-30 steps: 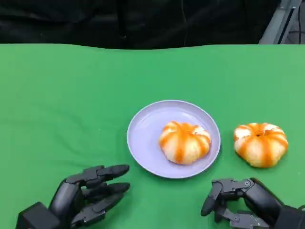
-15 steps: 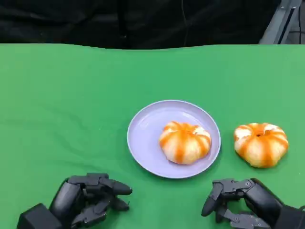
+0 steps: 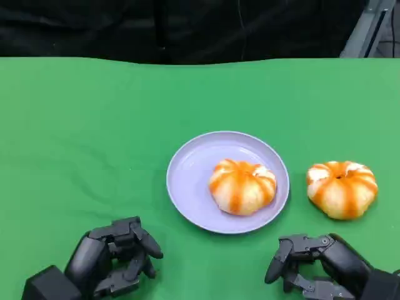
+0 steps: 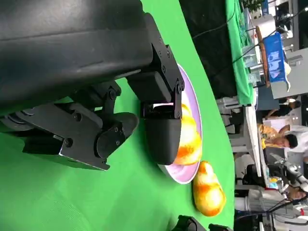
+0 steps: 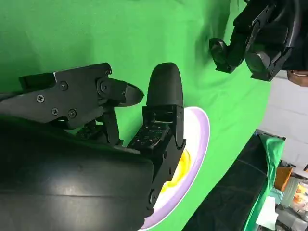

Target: Grasp the bread from the table and place it into the plate.

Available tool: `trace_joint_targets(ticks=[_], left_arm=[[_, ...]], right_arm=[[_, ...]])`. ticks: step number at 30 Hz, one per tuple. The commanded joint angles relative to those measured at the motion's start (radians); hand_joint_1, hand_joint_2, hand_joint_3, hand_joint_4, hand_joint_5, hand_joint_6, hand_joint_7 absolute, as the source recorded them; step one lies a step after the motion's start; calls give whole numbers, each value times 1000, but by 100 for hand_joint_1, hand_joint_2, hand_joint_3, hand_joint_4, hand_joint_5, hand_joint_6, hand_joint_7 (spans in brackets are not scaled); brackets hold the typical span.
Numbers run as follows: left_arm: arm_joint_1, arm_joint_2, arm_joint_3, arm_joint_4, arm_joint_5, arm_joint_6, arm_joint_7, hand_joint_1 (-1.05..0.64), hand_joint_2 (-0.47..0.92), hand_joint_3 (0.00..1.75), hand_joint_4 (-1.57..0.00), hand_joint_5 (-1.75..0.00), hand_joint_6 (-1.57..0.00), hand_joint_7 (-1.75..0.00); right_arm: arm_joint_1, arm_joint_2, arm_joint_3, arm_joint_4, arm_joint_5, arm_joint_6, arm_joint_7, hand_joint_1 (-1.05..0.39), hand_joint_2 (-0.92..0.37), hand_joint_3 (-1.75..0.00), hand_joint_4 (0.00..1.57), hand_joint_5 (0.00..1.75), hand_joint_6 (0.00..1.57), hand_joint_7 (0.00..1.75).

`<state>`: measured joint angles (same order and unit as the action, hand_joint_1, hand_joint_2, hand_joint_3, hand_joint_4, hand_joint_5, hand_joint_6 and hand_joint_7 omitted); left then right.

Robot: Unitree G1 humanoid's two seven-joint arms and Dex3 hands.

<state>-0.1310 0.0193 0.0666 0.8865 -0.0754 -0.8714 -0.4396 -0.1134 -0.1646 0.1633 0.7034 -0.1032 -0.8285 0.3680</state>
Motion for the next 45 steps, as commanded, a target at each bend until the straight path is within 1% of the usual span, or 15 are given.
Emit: trace_joint_targets(ticks=[1,6,11,21,45], left_arm=[[8,12,-1,-7,-6,-2,11,-2,65,98,-82,-156,-87,-127],[8,12,-1,-8,-6,-2,11,-2,65,98,-81,-156,-87,-127],[15,18,-9,-14,23,-41,41,-5,64,98,-80,-157,-86,-126],[14,23,-21,-9,28,-56,58,-6,61,102,-80,-158,-86,-127],[24,22,-28,-34,17,-34,56,-6,62,102,-80,-159,-85,-127]], right_arm=[[-2,-17,-10,6,15,-3,3,-2,-92,-45,70,150,81,99],[-2,-17,-10,6,15,-3,3,-2,-92,-45,70,151,81,99],[-1,-19,-13,10,23,-9,12,-3,-92,-45,70,150,81,99],[-2,-19,-13,15,28,-12,15,-2,-92,-45,70,150,81,99],[2,-18,-13,4,31,-7,21,-1,-92,-48,70,150,81,99]])
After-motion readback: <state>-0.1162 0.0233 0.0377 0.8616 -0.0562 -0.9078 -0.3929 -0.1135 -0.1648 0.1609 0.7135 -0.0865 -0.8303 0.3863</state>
